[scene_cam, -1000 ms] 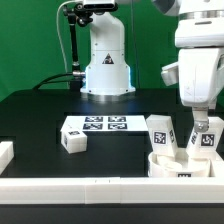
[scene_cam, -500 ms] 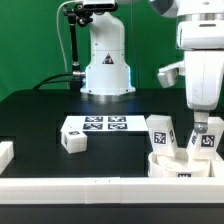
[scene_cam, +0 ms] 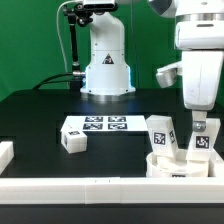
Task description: Assemble stool
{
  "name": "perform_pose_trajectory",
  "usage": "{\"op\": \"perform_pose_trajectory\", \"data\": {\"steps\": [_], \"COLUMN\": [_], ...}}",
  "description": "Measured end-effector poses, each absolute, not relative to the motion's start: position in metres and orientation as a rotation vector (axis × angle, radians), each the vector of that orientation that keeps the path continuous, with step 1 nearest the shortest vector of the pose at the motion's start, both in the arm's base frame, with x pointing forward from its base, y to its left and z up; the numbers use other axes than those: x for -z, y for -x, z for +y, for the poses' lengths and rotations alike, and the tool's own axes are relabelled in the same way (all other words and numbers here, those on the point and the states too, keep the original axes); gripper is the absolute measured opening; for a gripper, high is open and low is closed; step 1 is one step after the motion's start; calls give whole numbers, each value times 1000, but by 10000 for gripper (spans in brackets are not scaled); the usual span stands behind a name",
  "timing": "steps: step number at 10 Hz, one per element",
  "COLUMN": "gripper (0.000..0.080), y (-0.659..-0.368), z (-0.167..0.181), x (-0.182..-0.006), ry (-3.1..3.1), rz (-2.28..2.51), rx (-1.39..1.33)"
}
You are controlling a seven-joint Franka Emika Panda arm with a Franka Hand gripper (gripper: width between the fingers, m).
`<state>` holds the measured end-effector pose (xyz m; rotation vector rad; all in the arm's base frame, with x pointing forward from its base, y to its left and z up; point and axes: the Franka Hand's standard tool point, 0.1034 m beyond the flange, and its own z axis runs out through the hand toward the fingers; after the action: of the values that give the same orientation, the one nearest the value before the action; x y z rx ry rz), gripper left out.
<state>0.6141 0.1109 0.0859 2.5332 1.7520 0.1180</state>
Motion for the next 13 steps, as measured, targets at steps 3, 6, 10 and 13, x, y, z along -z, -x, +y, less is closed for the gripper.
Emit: {"op": "perform_pose_trajectory", "data": {"steps": [3, 6, 10, 13], "gripper": [337, 337, 337, 337], "y": [-614, -613, -612, -612], "z": [110, 111, 114, 117], "x": [-86, -85, -84, -84], "ry": [-2658, -2848, -3070, -3142], "rz": [1568, 1216, 551, -2], "rx": [-125, -135, -158, -179]}}
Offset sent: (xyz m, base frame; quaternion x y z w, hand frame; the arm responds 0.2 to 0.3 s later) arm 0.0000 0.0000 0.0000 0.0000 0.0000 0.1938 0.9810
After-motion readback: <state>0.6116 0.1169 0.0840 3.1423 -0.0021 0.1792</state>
